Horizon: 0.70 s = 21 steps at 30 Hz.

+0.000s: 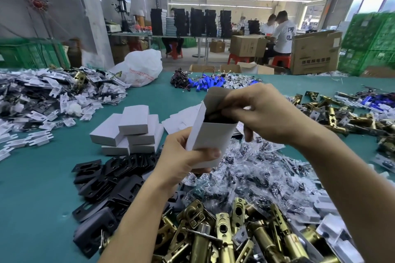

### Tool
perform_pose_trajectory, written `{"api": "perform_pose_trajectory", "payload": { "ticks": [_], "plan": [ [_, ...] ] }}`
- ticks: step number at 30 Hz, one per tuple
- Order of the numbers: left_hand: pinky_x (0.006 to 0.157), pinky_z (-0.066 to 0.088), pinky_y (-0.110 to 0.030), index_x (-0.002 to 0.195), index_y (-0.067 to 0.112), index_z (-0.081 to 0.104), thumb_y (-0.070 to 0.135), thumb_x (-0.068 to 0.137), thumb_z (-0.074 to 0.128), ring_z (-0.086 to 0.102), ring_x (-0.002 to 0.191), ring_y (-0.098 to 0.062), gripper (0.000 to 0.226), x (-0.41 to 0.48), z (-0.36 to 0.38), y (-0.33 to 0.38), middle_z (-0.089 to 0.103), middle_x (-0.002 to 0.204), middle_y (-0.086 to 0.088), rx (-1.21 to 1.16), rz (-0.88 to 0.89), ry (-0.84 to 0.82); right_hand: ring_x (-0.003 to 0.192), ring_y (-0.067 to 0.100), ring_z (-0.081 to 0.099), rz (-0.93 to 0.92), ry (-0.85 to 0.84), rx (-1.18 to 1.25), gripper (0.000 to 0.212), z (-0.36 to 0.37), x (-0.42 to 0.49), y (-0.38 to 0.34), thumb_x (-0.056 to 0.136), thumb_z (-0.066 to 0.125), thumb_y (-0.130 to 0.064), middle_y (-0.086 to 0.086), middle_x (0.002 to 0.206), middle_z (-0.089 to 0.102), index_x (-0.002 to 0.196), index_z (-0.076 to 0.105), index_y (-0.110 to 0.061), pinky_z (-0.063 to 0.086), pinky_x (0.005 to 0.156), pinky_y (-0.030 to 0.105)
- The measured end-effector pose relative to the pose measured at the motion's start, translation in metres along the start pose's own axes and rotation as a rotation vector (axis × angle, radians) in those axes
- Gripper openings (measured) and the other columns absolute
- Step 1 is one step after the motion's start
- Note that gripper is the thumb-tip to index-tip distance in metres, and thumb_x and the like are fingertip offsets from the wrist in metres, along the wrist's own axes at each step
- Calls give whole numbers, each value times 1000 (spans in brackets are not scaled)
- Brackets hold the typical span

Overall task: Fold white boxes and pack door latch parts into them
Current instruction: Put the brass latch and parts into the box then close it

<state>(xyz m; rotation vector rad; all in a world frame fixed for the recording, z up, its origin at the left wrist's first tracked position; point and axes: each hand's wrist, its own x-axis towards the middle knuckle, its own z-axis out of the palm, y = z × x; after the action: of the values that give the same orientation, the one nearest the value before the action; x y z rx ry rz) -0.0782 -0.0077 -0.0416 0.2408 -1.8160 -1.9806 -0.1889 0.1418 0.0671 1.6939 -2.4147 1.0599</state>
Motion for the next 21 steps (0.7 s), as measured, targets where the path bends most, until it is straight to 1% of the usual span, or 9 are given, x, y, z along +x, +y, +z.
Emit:
{"api": "perform_pose_trajectory", "payload": {
  "ticks": [2, 3, 5, 7, 10, 13, 17, 19, 21],
  "plan": [
    [59, 60, -38, 97, 20, 80, 11, 60, 87, 71, 72, -29, 38, -1, 0, 1, 75, 91, -11, -8, -5, -7, 45, 21, 64, -48, 120, 66, 11, 0, -2, 1, 93, 64, -4, 8, 82, 73, 99, 73, -8, 56, 54, 44],
    [58, 59, -38, 97, 20, 79, 11, 61, 86, 71, 73, -29, 38, -1, 0, 1, 75, 92, -11, -10, -8, -11, 49, 22, 63, -64, 159, 84, 12, -1, -2, 1, 92, 65, -4, 8, 80, 72, 100, 73, -8, 56, 57, 42],
    [58, 59, -36, 96, 21, 80, 12, 62, 86, 72, 75, -28, 37, -1, 1, 2, 76, 93, -11, -10, -18, -18, 59, 17, 62, -82, 177, 51, 15, -2, -1, 1, 93, 64, -5, 6, 80, 71, 102, 73, -13, 54, 61, 29],
    [57, 59, -36, 96, 21, 80, 12, 62, 86, 73, 76, -27, 36, -2, 1, 2, 76, 93, -9, -13, -27, -22, 67, 5, 61, -82, 139, -25, 19, -4, 0, -1, 94, 63, -5, 1, 85, 72, 104, 74, -17, 46, 64, 12],
    [55, 58, -34, 98, 21, 80, 13, 62, 86, 73, 79, -27, 37, -3, 2, 3, 76, 95, -10, -16, -44, -25, 79, -2, 64, -59, 89, -86, 22, -4, 2, -4, 92, 64, -3, -4, 87, 72, 104, 74, -18, 43, 71, 4],
    [55, 57, -34, 98, 20, 80, 13, 62, 86, 73, 79, -27, 38, -2, 3, 3, 76, 95, -11, -17, -49, -23, 77, -2, 64, -42, 137, -81, 18, -3, 2, -2, 89, 66, -3, -6, 85, 72, 97, 74, -17, 45, 71, 5],
    [53, 58, -34, 97, 19, 80, 11, 63, 85, 73, 75, -28, 35, -3, 2, 4, 76, 92, -10, -75, -40, -29, 83, -1, 65, -6, 204, -18, 11, 7, 2, -1, 89, 68, -7, -9, 87, 71, 90, 70, -18, 51, 77, 16],
    [53, 59, -36, 95, 19, 80, 10, 63, 85, 72, 73, -28, 34, -3, 1, 4, 76, 90, -10, -74, -26, -11, 80, -7, 63, 13, 195, -30, 10, 9, 3, -1, 88, 70, -11, -13, 86, 70, 87, 68, -21, 48, 73, 12],
    [53, 59, -37, 95, 20, 80, 11, 62, 85, 72, 72, -28, 35, -2, 2, 3, 76, 90, -10, -50, -13, 12, 81, -3, 63, 24, 149, -118, 6, 7, 5, -2, 86, 72, -15, -10, 85, 71, 86, 72, -22, 50, 77, 20]
  ]
}}
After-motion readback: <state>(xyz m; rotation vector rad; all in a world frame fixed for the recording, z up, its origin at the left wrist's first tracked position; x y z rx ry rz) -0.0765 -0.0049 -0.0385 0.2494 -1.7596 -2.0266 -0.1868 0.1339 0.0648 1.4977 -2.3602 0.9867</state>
